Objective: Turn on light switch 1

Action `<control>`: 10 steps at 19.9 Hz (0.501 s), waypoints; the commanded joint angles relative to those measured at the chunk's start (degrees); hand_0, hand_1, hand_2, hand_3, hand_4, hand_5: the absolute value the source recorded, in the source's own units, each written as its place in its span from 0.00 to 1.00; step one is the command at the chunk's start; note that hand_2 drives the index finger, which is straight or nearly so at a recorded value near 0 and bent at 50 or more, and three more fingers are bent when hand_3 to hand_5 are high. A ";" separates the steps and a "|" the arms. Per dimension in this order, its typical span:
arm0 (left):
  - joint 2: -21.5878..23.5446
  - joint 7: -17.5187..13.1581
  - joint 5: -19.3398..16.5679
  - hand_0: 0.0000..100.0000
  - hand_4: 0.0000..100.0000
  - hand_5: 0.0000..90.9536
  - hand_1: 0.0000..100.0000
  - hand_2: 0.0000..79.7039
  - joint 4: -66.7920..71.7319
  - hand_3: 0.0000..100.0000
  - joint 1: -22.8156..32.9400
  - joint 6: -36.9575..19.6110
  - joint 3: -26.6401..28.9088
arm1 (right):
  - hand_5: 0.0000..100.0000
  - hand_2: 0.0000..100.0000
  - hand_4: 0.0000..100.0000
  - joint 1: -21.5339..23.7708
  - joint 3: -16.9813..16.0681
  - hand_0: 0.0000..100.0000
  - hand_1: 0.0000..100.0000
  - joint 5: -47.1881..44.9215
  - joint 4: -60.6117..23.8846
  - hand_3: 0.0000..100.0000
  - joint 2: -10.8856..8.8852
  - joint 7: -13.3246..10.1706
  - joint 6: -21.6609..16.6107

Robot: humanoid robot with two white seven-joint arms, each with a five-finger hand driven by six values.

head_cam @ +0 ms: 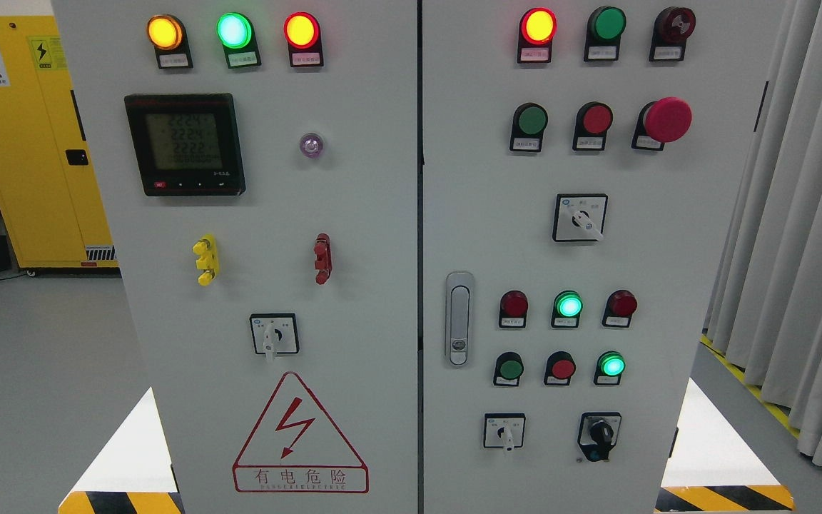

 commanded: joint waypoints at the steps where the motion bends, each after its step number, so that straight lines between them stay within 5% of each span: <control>1: -0.06 1.24 0.04 0.01 0.91 0.93 0.64 0.67 -23.71 0.85 -1.74 3.69 0.04 | 0.00 0.04 0.00 0.00 0.00 0.00 0.50 0.00 0.00 0.00 0.00 0.04 -0.03; 10: -0.41 3.09 0.04 0.05 0.91 0.96 0.65 0.68 -31.36 0.91 -4.91 10.19 -0.49 | 0.00 0.04 0.00 0.00 0.00 0.00 0.50 0.00 0.00 0.00 0.00 -0.04 -0.03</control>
